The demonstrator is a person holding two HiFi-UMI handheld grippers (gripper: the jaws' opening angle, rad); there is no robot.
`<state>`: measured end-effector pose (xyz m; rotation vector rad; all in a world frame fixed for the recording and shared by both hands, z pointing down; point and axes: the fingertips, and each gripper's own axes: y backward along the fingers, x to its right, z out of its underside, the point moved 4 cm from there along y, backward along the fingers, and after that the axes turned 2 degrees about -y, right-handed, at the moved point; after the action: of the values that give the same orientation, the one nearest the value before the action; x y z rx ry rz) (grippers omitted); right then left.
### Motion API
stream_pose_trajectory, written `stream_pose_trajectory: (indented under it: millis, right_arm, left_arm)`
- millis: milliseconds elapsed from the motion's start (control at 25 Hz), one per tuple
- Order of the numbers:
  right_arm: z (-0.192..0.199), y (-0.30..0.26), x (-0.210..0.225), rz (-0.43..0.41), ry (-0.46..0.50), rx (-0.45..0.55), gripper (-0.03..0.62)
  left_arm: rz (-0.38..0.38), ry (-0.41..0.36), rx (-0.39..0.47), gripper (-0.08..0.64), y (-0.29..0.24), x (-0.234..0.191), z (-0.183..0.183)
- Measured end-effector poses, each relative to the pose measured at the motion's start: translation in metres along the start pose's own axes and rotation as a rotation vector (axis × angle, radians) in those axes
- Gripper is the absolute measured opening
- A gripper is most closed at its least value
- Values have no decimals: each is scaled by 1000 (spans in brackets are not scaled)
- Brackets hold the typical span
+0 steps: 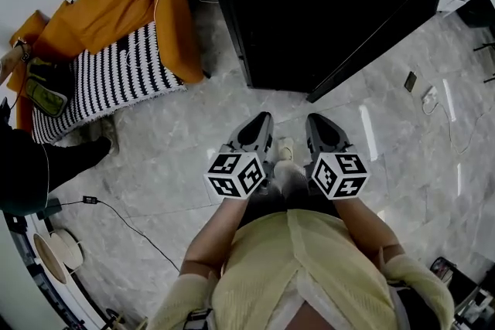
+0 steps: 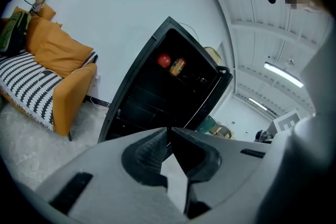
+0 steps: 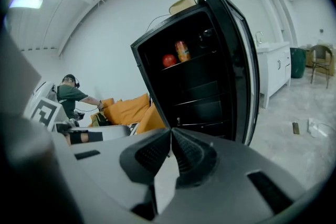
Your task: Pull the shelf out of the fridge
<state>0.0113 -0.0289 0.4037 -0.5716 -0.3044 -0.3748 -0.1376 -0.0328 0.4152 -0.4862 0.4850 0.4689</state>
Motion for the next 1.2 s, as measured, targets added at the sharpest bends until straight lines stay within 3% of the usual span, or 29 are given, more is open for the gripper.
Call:
stream_pose_trajectory:
  millis: [880, 1200]
  right_arm:
    - [-20, -97, 76, 123, -126, 64, 31]
    - [-41, -138, 94, 158, -190, 158, 32]
  left_arm:
    - [-55, -30, -13, 42, -107, -43, -21]
    - [-67, 14, 10, 43, -146, -65, -26]
